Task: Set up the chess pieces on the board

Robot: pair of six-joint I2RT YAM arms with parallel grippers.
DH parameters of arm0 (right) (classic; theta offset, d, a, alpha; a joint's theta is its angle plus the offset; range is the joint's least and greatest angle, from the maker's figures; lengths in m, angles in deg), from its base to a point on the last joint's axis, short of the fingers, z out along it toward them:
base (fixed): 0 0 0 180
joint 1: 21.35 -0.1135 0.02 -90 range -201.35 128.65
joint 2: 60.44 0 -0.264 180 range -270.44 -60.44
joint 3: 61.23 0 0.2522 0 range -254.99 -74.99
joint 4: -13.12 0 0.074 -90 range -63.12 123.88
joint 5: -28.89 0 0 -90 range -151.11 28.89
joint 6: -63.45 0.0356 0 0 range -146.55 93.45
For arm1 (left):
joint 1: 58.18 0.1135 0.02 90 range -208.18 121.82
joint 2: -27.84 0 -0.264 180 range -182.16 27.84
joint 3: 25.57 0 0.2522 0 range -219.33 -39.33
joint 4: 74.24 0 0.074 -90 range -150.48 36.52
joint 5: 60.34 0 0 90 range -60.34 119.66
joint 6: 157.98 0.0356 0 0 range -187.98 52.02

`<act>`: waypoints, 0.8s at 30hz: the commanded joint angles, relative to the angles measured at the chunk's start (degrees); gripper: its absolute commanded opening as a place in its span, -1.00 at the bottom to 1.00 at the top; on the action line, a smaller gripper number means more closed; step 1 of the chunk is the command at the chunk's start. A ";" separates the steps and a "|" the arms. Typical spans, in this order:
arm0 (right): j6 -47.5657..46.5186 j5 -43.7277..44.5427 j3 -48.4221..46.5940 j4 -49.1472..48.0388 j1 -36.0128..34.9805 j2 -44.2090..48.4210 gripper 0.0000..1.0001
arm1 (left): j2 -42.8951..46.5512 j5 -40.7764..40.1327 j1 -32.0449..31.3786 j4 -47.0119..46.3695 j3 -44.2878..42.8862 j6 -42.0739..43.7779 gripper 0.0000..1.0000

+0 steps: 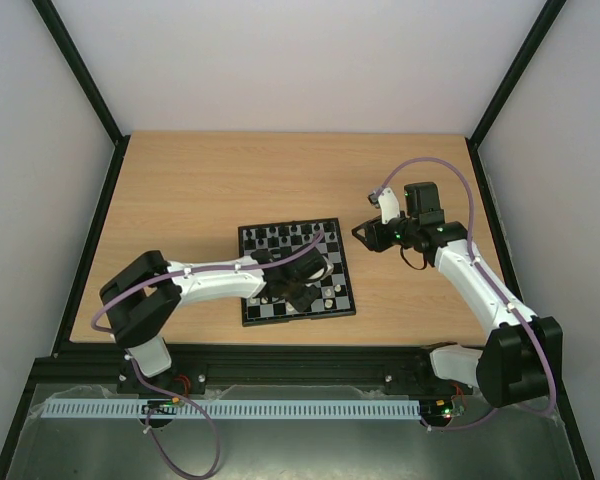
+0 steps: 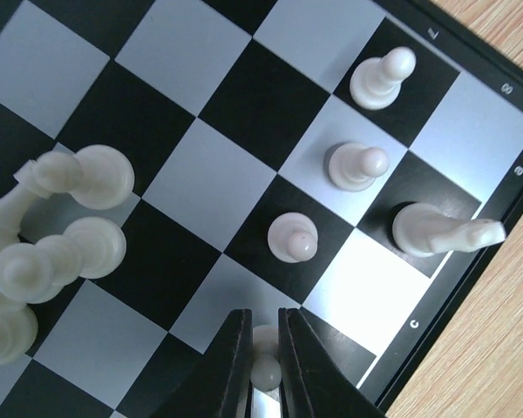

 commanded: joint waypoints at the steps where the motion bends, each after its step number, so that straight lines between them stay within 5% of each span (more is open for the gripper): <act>1: -0.76 -0.84 0.35 2.12 0.20 -0.78 -0.11 | -1.47 -0.48 0.02 0.83 1.12 -0.12 -0.82; 15: -0.84 -1.02 0.34 2.34 0.21 -1.05 -0.11 | -2.97 -1.88 0.83 -0.63 1.30 -0.23 -0.80; 24: -0.93 -1.20 0.24 2.46 0.19 -1.33 -0.11 | -0.27 -1.74 1.08 0.53 0.56 -0.15 -0.54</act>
